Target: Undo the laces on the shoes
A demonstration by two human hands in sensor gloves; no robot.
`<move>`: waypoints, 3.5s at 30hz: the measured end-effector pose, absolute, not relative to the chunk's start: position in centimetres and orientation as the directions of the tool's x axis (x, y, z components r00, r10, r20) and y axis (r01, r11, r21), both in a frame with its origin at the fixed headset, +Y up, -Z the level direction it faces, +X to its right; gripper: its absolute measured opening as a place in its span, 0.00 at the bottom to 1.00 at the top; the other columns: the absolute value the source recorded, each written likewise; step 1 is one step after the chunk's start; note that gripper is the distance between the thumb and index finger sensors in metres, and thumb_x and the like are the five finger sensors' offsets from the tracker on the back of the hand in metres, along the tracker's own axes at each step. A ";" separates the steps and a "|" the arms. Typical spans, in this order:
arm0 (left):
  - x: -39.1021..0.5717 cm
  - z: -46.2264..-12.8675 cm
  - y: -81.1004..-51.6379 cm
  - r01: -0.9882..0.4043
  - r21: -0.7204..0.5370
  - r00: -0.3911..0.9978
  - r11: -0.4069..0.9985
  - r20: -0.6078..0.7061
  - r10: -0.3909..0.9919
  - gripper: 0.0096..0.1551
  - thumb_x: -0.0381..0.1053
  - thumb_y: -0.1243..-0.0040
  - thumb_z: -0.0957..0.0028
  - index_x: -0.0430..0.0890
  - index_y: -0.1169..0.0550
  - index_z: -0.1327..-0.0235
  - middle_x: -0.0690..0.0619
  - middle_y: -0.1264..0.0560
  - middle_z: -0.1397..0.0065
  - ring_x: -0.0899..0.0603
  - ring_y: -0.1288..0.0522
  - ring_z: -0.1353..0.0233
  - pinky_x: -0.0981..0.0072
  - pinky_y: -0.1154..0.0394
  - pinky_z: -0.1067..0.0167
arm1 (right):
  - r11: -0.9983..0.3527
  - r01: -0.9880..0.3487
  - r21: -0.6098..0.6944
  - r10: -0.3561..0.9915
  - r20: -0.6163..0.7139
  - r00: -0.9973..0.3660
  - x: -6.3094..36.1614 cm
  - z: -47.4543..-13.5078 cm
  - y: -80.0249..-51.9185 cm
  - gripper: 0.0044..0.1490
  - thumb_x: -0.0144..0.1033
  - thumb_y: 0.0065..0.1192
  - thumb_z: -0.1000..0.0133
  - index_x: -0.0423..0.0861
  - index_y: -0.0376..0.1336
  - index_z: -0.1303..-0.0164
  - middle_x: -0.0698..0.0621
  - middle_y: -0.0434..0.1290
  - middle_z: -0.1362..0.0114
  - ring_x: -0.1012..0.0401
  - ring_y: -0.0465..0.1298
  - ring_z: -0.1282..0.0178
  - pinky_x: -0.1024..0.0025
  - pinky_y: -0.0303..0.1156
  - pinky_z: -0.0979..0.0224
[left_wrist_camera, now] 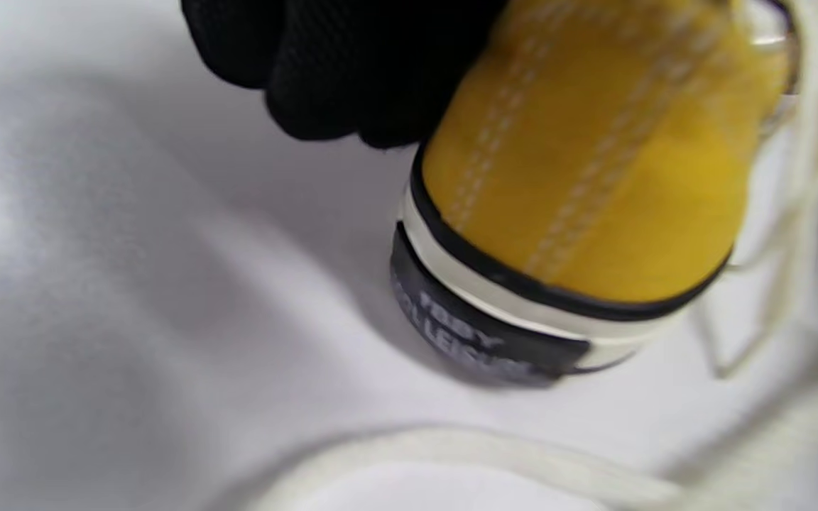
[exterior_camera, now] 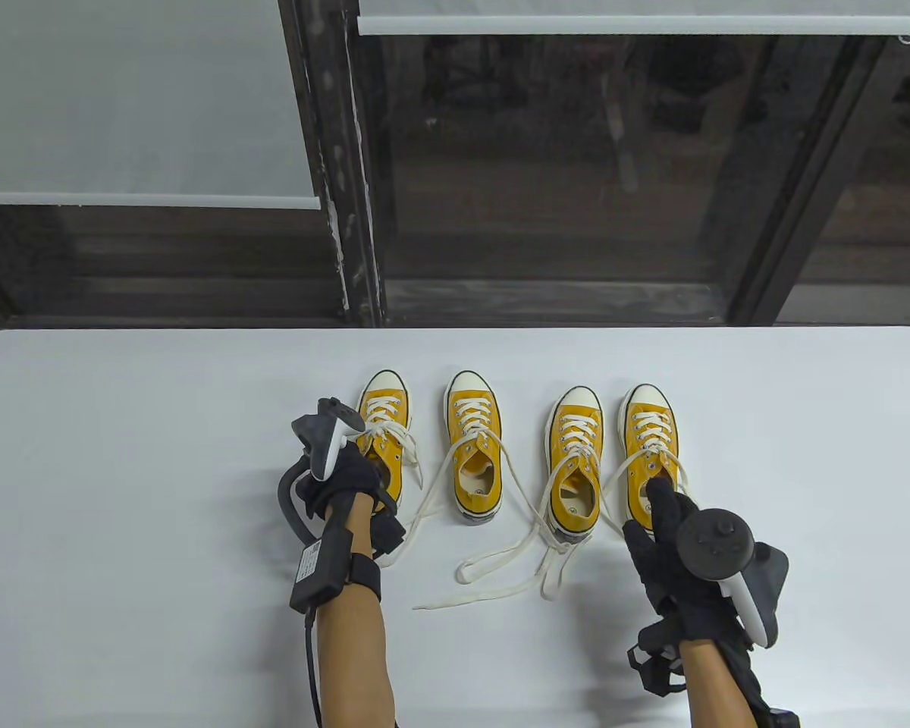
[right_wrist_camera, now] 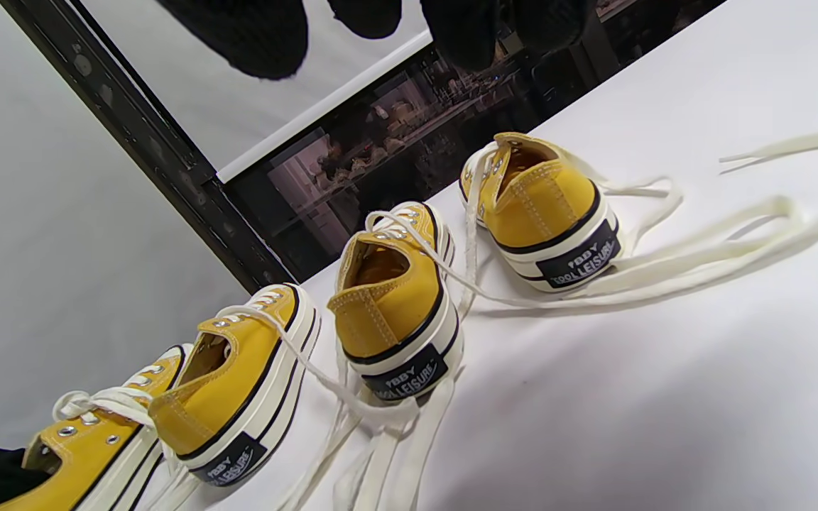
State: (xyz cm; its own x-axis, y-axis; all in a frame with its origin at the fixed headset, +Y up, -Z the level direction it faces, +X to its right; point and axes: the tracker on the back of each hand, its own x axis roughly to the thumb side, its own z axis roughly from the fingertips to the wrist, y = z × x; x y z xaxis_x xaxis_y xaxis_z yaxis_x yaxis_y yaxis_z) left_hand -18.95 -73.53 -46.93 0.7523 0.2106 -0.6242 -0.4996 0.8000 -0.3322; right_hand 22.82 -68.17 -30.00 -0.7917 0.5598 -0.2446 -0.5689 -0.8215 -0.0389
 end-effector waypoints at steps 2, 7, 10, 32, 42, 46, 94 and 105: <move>-19.2 -45.9 -72.5 -0.531 -0.283 0.753 0.799 -0.591 0.291 0.24 0.52 0.41 0.38 0.45 0.25 0.32 0.50 0.16 0.57 0.51 0.20 0.59 0.49 0.27 0.35 | -0.819 -0.573 -0.033 0.563 -0.240 -0.791 22.7 -30.0 -68.2 0.43 0.57 0.47 0.29 0.56 0.39 0.08 0.44 0.47 0.09 0.39 0.48 0.11 0.29 0.42 0.21; -19.1 -41.9 -69.0 -0.508 -0.257 0.788 0.822 -0.525 0.323 0.24 0.50 0.41 0.39 0.40 0.22 0.37 0.50 0.15 0.64 0.52 0.19 0.66 0.51 0.22 0.43 | -0.815 -0.578 -0.033 0.572 -0.208 -0.794 22.2 -29.8 -67.7 0.43 0.57 0.46 0.29 0.56 0.38 0.08 0.44 0.47 0.09 0.40 0.48 0.11 0.30 0.42 0.21; -18.6 -39.3 -67.3 -0.491 -0.240 0.802 0.838 -0.500 0.327 0.23 0.50 0.40 0.39 0.39 0.21 0.37 0.50 0.14 0.64 0.53 0.18 0.67 0.51 0.22 0.44 | -0.818 -0.575 -0.023 0.568 -0.193 -0.800 21.8 -29.7 -67.7 0.43 0.57 0.46 0.29 0.56 0.38 0.08 0.45 0.46 0.09 0.40 0.48 0.10 0.30 0.42 0.21; -12.6 -29.6 -72.3 -0.274 -0.659 0.961 0.700 -0.217 0.172 0.25 0.54 0.38 0.38 0.35 0.21 0.42 0.54 0.10 0.59 0.54 0.12 0.64 0.51 0.20 0.46 | -0.821 -0.536 0.194 0.521 -0.126 -0.844 17.9 -30.1 -69.5 0.44 0.58 0.46 0.29 0.56 0.36 0.08 0.45 0.46 0.09 0.41 0.50 0.10 0.30 0.43 0.21; -14.4 -29.0 -66.6 -0.387 -0.531 0.922 0.754 -0.216 0.321 0.34 0.59 0.42 0.36 0.40 0.27 0.24 0.45 0.15 0.43 0.46 0.15 0.49 0.43 0.27 0.38 | -0.653 -0.610 0.449 0.660 -0.057 -0.749 13.6 -29.8 -69.8 0.39 0.52 0.46 0.27 0.52 0.42 0.08 0.43 0.49 0.11 0.43 0.53 0.11 0.39 0.46 0.17; -15.3 -30.3 -65.2 -0.490 -0.464 0.870 0.738 -0.210 0.446 0.40 0.61 0.45 0.34 0.48 0.40 0.13 0.39 0.31 0.18 0.38 0.27 0.25 0.35 0.39 0.24 | -0.692 -0.486 0.534 0.533 -0.075 -0.842 10.4 -30.3 -70.1 0.36 0.49 0.47 0.27 0.49 0.46 0.09 0.41 0.51 0.12 0.40 0.53 0.13 0.40 0.47 0.17; -14.5 -31.7 -73.7 -0.566 -0.632 0.808 0.529 -0.300 0.507 0.21 0.59 0.45 0.36 0.72 0.31 0.30 0.59 0.36 0.25 0.44 0.41 0.18 0.30 0.58 0.18 | 0.267 -0.680 0.683 0.949 -0.066 0.307 9.0 -31.2 -54.7 0.24 0.48 0.43 0.29 0.44 0.60 0.33 0.43 0.55 0.19 0.53 0.71 0.26 0.49 0.64 0.23; -16.0 -31.5 -71.7 -0.652 -0.542 0.740 0.531 -0.300 0.602 0.22 0.55 0.43 0.36 0.58 0.24 0.29 0.51 0.25 0.28 0.42 0.33 0.21 0.30 0.51 0.20 | -0.462 -0.826 0.323 0.883 0.084 -0.462 13.8 -31.2 -55.4 0.24 0.45 0.47 0.30 0.41 0.64 0.35 0.40 0.58 0.21 0.48 0.71 0.28 0.45 0.64 0.26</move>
